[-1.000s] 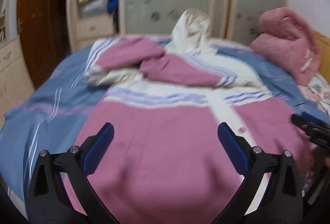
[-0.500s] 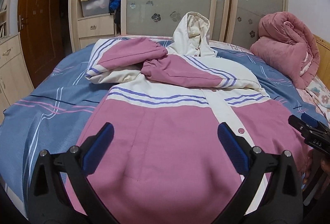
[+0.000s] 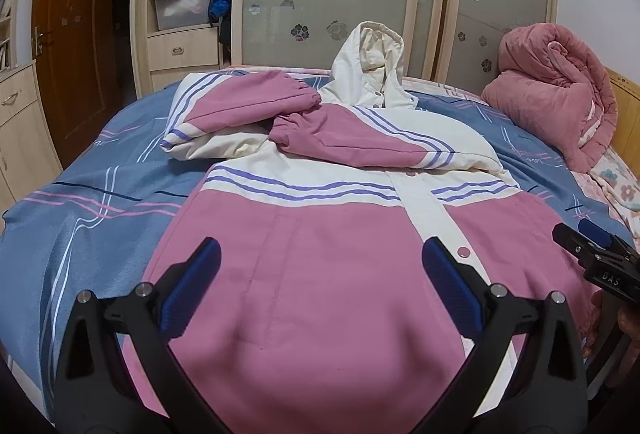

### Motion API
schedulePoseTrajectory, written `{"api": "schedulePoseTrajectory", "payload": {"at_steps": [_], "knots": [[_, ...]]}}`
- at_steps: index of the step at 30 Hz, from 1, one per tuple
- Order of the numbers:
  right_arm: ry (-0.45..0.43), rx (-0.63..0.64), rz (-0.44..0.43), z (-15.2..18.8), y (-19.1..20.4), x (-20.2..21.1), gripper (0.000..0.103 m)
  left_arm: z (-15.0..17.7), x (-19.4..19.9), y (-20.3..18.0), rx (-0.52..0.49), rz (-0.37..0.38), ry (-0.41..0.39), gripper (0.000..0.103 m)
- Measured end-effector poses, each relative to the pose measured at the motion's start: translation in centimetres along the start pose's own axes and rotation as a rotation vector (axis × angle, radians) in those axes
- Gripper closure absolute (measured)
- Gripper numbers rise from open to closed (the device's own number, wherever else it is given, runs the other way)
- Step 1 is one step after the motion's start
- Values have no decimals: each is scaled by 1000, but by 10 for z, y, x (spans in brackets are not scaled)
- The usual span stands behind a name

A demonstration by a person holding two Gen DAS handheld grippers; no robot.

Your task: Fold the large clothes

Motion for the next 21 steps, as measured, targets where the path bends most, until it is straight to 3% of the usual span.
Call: {"api": "schedulePoseTrajectory", "payload": {"at_steps": [10,16,18,21], "knots": [[-12,-62,-32,0,-9,-4,1,-2,0,-1,11,15,4,2],[5,-264,-247,-15,-12,-23,1,-4,-2,7,26,-12,-10,2],[19,-346,-349,-31,-5,-36,7,-7,-2,12,49,-8,-13,2],[33,-363,-470,-70,23,-61,18,-11,-1,14,63,2,-20,2]]}}
Point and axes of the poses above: each gripper's, at about its wrist camera, not at the fingertips, and x roughly against the way its jaws point, y to its left, z to its underside, the point moved 4 cm from there along -x, roughly the way its jaws point, and after that the axes turned 13 degrees about x, right-handed, at the moved point
